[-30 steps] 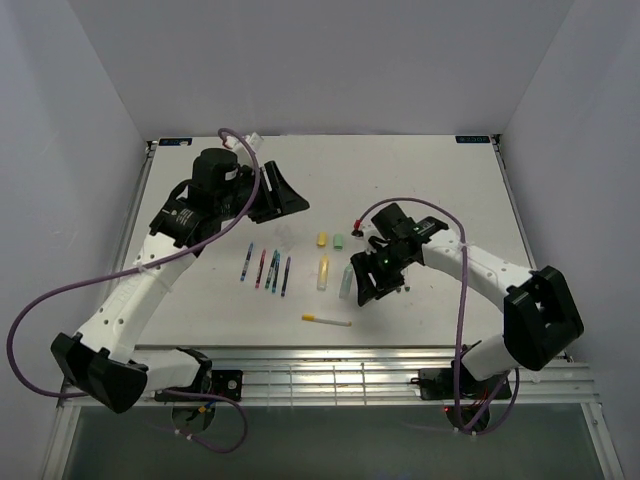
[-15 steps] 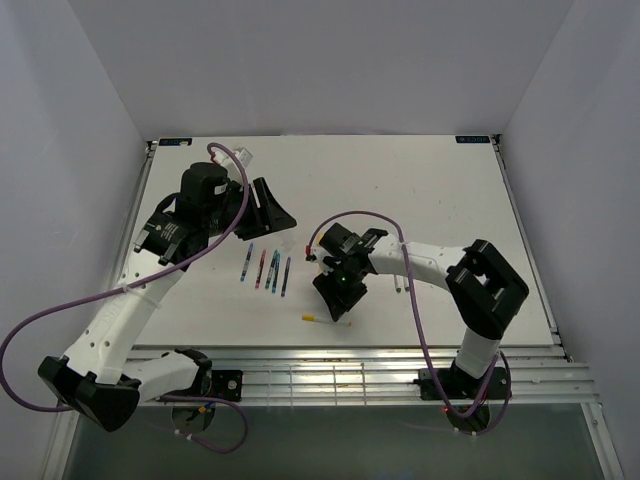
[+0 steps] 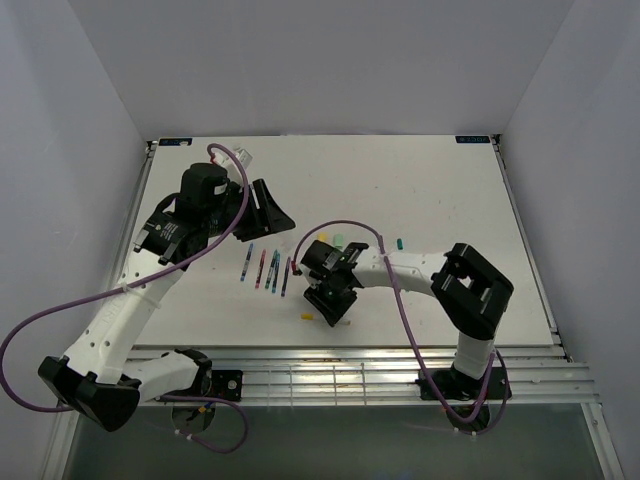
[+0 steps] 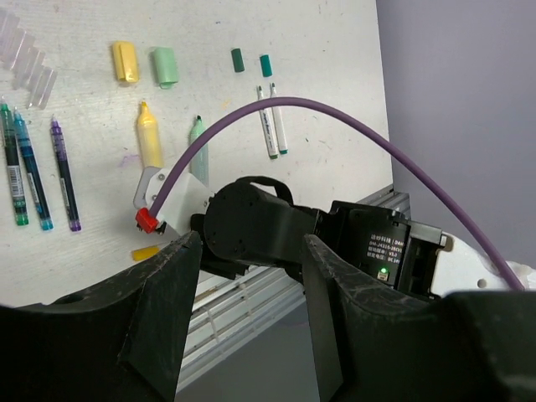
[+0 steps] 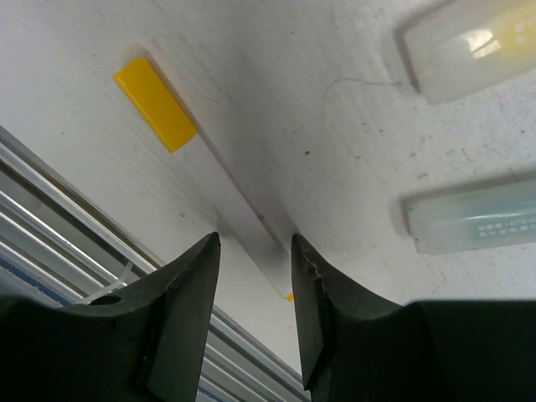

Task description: Open the pen caps

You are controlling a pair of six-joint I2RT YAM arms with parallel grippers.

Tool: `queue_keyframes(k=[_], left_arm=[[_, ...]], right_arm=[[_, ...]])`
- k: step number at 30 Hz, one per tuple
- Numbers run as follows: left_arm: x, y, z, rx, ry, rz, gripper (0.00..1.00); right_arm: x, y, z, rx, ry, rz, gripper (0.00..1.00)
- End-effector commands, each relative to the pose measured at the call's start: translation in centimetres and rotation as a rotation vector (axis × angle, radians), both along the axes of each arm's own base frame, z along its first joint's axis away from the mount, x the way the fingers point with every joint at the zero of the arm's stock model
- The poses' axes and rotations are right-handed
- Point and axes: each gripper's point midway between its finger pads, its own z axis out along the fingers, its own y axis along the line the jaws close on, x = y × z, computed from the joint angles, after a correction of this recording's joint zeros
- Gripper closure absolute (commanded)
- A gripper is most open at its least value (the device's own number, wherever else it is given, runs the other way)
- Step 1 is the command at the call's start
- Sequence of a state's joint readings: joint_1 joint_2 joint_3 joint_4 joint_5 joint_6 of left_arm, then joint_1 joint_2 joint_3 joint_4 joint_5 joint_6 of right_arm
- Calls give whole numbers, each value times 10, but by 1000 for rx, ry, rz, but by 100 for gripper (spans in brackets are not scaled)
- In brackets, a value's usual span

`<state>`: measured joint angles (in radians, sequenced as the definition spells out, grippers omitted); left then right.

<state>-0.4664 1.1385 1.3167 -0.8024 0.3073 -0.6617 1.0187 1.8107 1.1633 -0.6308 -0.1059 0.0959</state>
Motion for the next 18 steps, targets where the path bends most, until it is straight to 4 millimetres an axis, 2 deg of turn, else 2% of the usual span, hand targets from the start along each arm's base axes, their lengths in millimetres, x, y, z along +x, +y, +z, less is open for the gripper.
queue_keyframes(k=[1, 6, 9, 12, 13, 16, 18], left_arm=[[-1, 3, 2, 6, -11, -6, 38], [3, 9, 13, 17, -45, 25, 38], [5, 14, 21, 28, -68, 51, 38], [7, 16, 30, 27, -92, 67, 37], [7, 17, 33, 25, -100, 67, 37], [9, 19, 39, 28, -116, 85, 37], [11, 26, 45, 38, -138, 118, 38]], right_arm=[[-5, 6, -7, -19, -31, 15, 55], [-22, 8, -15, -30, -19, 26, 59], [-26, 6, -21, -48, -13, 19, 67], [-24, 5, -24, -61, -26, -5, 83], [-22, 5, -23, -62, -34, -12, 92], [-16, 10, -12, -43, -60, -37, 92], [-9, 17, 6, -2, -72, -66, 92]])
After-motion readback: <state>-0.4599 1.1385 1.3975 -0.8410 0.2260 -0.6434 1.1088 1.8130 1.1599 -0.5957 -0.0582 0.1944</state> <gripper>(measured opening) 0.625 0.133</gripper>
